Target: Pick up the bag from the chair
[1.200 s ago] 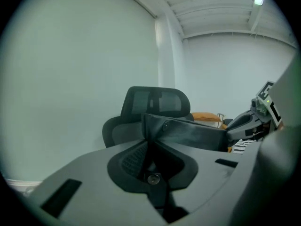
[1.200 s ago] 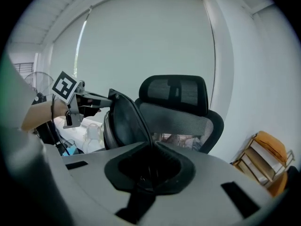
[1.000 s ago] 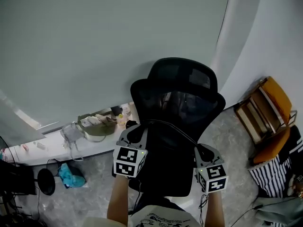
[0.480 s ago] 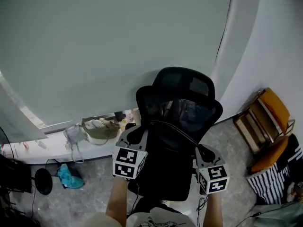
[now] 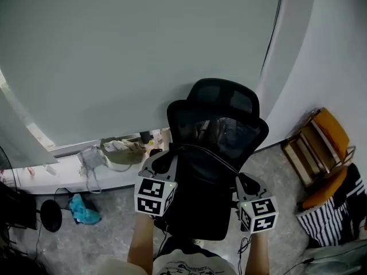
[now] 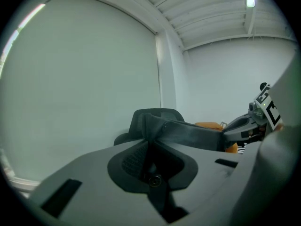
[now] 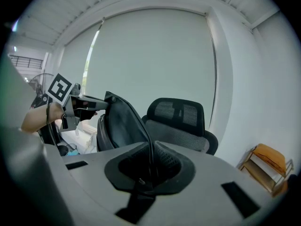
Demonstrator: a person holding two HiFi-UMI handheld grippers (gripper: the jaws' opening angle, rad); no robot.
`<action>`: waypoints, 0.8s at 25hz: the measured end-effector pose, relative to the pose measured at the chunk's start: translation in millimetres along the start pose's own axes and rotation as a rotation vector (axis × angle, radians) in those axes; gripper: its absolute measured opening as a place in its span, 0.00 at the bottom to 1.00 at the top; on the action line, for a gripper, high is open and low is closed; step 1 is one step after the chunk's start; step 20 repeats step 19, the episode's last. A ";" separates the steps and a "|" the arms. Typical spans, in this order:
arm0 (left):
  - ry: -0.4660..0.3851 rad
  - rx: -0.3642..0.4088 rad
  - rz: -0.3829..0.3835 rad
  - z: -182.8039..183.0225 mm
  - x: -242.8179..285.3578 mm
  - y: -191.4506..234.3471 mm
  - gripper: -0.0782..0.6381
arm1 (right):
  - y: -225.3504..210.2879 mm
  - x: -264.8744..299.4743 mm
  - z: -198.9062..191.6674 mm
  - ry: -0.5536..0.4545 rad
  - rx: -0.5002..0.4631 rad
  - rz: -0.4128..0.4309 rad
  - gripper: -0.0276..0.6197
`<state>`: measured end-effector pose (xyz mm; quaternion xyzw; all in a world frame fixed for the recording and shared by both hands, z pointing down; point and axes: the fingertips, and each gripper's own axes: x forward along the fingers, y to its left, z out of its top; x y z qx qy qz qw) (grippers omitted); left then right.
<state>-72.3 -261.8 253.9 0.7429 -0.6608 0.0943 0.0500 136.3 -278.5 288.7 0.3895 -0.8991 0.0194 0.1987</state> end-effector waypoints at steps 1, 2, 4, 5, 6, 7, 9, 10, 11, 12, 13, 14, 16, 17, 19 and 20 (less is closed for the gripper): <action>0.000 -0.003 0.001 -0.3 -1.8 -0.2 0.16 | 0.9 -1.3 0.3 -0.001 -0.002 0.000 0.12; -0.001 -0.005 0.002 -0.7 -3.3 -0.6 0.16 | 1.5 -2.5 0.5 -0.002 -0.003 0.000 0.12; -0.001 -0.007 0.006 -1.5 -5.4 -1.1 0.16 | 2.8 -4.1 0.9 -0.004 -0.003 0.001 0.12; -0.001 -0.007 0.008 -1.6 -6.3 -1.3 0.16 | 3.7 -4.8 1.3 -0.005 -0.001 0.002 0.12; -0.002 -0.007 0.009 -1.6 -7.5 -1.5 0.16 | 4.5 -5.6 1.7 -0.007 0.001 0.002 0.12; -0.004 -0.007 0.010 -1.6 -8.8 -1.8 0.16 | 4.8 -6.5 1.6 -0.009 0.001 0.002 0.12; -0.008 -0.005 0.012 -1.2 -10.6 -2.3 0.16 | 4.5 -7.8 1.3 -0.012 -0.001 0.000 0.12; -0.009 -0.005 0.013 -0.9 -10.9 -2.5 0.16 | 4.3 -8.1 1.6 -0.013 -0.002 0.000 0.12; -0.011 -0.006 0.014 -0.4 -11.1 -2.6 0.16 | 4.1 -8.4 2.1 -0.014 -0.003 0.000 0.12; -0.012 -0.006 0.016 0.1 -11.3 -2.6 0.16 | 4.0 -8.7 2.7 -0.014 -0.005 0.001 0.12; -0.013 -0.006 0.018 0.5 -11.5 -2.5 0.16 | 3.9 -9.0 3.2 -0.014 -0.006 0.001 0.12; -0.014 -0.006 0.019 0.8 -11.5 -2.6 0.16 | 3.7 -9.1 3.6 -0.015 -0.006 0.002 0.12; -0.015 -0.005 0.019 1.0 -10.9 -3.3 0.16 | 2.8 -9.3 3.5 -0.017 -0.005 0.002 0.12; -0.015 -0.004 0.019 1.0 -10.4 -3.8 0.16 | 2.1 -9.3 3.3 -0.017 -0.004 0.001 0.12; -0.016 -0.003 0.018 0.9 -8.9 -4.6 0.16 | 0.7 -9.0 2.7 -0.018 -0.003 0.000 0.12; -0.016 -0.003 0.018 0.9 -8.9 -4.6 0.16 | 0.7 -9.0 2.7 -0.018 -0.003 0.000 0.12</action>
